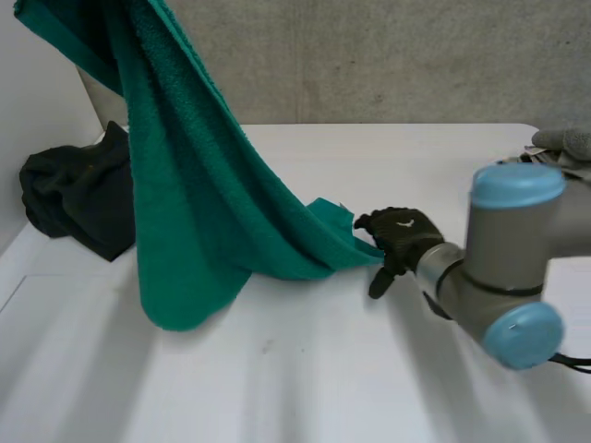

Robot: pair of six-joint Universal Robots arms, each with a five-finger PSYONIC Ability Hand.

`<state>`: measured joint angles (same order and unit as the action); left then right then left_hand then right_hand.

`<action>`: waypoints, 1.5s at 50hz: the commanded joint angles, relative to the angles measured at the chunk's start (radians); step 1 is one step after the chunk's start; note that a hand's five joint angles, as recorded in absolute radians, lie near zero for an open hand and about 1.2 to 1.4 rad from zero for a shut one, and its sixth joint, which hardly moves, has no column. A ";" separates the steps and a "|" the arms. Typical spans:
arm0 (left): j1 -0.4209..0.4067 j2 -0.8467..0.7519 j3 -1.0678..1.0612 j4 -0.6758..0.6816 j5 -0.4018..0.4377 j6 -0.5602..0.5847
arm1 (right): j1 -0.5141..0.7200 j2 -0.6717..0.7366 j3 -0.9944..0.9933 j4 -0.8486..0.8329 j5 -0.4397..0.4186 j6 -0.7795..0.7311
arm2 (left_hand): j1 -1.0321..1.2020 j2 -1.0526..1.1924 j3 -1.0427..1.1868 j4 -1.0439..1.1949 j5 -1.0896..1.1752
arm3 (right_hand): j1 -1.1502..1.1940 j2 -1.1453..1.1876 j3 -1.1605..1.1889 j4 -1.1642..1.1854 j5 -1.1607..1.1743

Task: Fold the laundry.

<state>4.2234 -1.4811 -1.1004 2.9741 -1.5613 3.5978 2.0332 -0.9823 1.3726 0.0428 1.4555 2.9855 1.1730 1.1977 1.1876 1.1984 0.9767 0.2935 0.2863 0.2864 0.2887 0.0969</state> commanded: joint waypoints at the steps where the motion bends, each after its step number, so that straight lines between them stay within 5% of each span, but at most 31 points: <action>1: 0.003 0.019 0.001 -0.006 -0.003 -0.001 | 0.059 0.138 -0.065 -0.179 0.063 -0.014 | 0.223 0.199 0.209 0.198 0.245 | 0.551 0.558 0.558 0.555 0.573; 5: 0.012 0.033 -0.007 -0.012 -0.005 -0.004 | 0.039 0.178 -0.133 -0.167 0.135 -0.017 | 0.223 0.199 0.209 0.198 0.245 | 1.102 1.109 1.109 1.106 1.124; 11: 0.062 0.035 -0.030 -0.009 0.003 -0.004 | -0.050 0.078 -0.142 -0.101 0.177 -0.002 | 0.223 0.199 0.209 0.198 0.245 | 1.103 1.110 1.110 1.108 1.125; 16: 0.145 0.031 -0.055 -0.015 0.026 -0.004 | -0.171 -0.120 -0.155 -0.046 0.088 -0.057 | 0.223 0.199 0.209 0.198 0.245 | 1.103 1.110 1.110 1.108 1.125; 22: 0.233 -0.007 -0.088 -0.066 0.095 0.001 | -0.321 -0.331 -0.291 0.227 -0.079 -0.239 | 0.223 0.199 0.209 0.198 0.245 | 1.103 1.110 1.110 1.108 1.125; 32: 0.283 -0.256 -0.049 -0.231 0.104 0.019 | -0.387 -0.204 -0.595 0.673 -0.113 -0.500 | 0.223 0.199 0.209 0.198 0.245 | 1.103 1.110 1.110 1.108 1.125; 37: 0.279 -0.424 0.019 -0.260 0.110 0.028 | -0.329 -0.105 -0.638 0.727 -0.072 -0.600 | 0.223 0.199 0.209 0.198 0.245 | 1.103 1.110 1.110 1.108 1.125; 46: 0.251 -0.740 0.387 -0.190 0.078 0.111 | -0.220 0.103 -0.809 0.380 0.061 -0.563 | 0.223 0.199 0.209 0.198 0.245 | 1.103 1.110 1.110 1.108 1.125; 50: 0.254 -0.791 0.664 0.015 0.047 0.139 | -0.191 0.155 -0.940 -0.034 0.167 -0.498 | 0.223 0.199 0.209 0.198 0.245 | 1.103 1.110 1.110 1.108 1.125; 56: 0.259 -0.725 0.746 0.330 -0.037 0.098 | -0.194 0.120 -0.911 -0.446 0.189 -0.457 | 0.223 0.199 0.209 0.198 0.245 | 1.103 1.110 1.110 1.108 1.125; 60: 0.270 -0.667 0.660 0.460 -0.046 0.049 | -0.194 0.065 -0.827 -0.495 0.184 -0.427 | 0.223 0.199 0.209 0.198 0.245 | 1.103 1.110 1.110 1.108 1.125; 75: 0.291 -0.610 0.139 0.483 0.072 -0.013 | -0.202 -0.022 -0.389 -0.445 0.056 -0.356 | 0.223 0.199 0.209 0.198 0.245 | 1.103 1.110 1.110 1.108 1.125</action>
<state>4.5116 -2.0774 -0.7853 3.4599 -1.5179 3.5807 1.8329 -1.0053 0.8431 -0.4302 1.5639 2.6333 1.1730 1.1986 1.1886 1.1989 0.9767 1.1349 1.1762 1.1903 1.1969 1.0121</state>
